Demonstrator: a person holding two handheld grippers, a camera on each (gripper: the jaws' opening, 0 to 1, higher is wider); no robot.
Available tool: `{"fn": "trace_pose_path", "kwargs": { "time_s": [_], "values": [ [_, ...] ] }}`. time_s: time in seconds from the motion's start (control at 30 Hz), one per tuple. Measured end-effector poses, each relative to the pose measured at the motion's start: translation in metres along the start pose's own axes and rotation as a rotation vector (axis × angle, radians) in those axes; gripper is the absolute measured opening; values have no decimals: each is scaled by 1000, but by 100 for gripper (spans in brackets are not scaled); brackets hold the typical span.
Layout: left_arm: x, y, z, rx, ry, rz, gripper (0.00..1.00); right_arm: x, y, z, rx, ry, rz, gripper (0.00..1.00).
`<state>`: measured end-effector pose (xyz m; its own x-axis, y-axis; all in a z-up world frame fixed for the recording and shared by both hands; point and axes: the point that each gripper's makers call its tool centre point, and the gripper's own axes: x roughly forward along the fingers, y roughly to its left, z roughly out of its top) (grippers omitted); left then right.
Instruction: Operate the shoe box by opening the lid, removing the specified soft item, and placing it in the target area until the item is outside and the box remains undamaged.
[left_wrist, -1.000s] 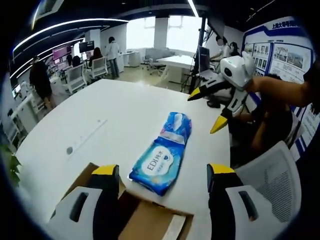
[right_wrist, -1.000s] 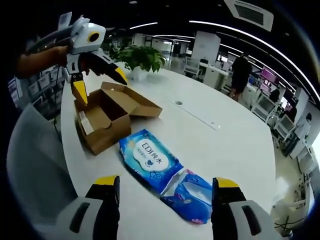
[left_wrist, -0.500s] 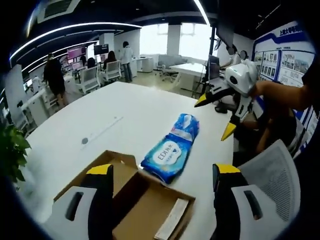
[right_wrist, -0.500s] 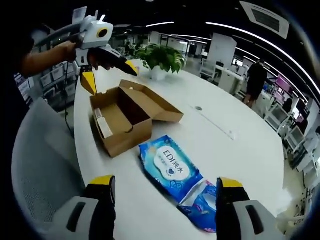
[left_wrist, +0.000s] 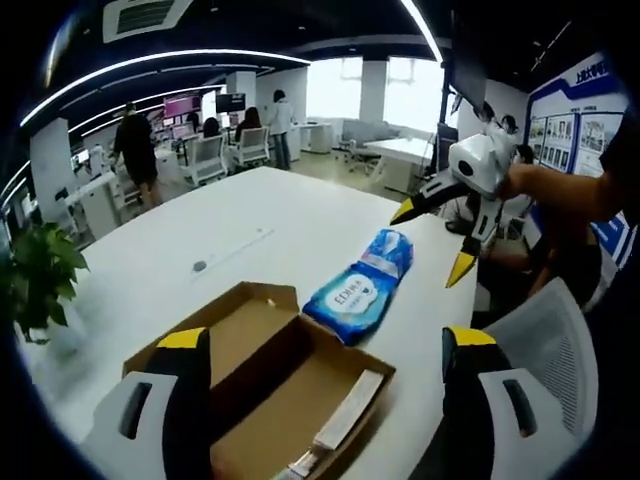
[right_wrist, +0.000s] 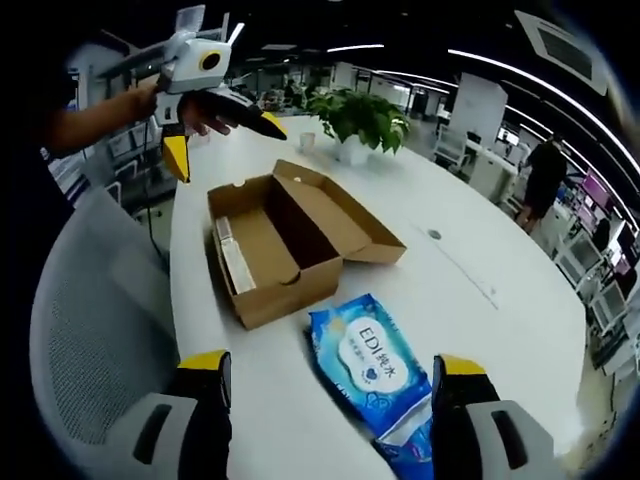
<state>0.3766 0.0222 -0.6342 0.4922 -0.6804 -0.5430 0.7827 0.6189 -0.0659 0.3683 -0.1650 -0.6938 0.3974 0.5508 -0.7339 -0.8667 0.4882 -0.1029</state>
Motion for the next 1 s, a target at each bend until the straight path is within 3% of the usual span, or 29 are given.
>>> {"fn": "trace_pose_path", "kwargs": {
  "time_s": [0.67, 1.0],
  "values": [
    [-57, 9, -43, -37, -24, 105, 100, 42, 34, 47, -172, -26, 166, 77],
    [-75, -1, -59, -43, -45, 143, 100, 70, 45, 64, -258, -23, 240, 76]
  ]
}}
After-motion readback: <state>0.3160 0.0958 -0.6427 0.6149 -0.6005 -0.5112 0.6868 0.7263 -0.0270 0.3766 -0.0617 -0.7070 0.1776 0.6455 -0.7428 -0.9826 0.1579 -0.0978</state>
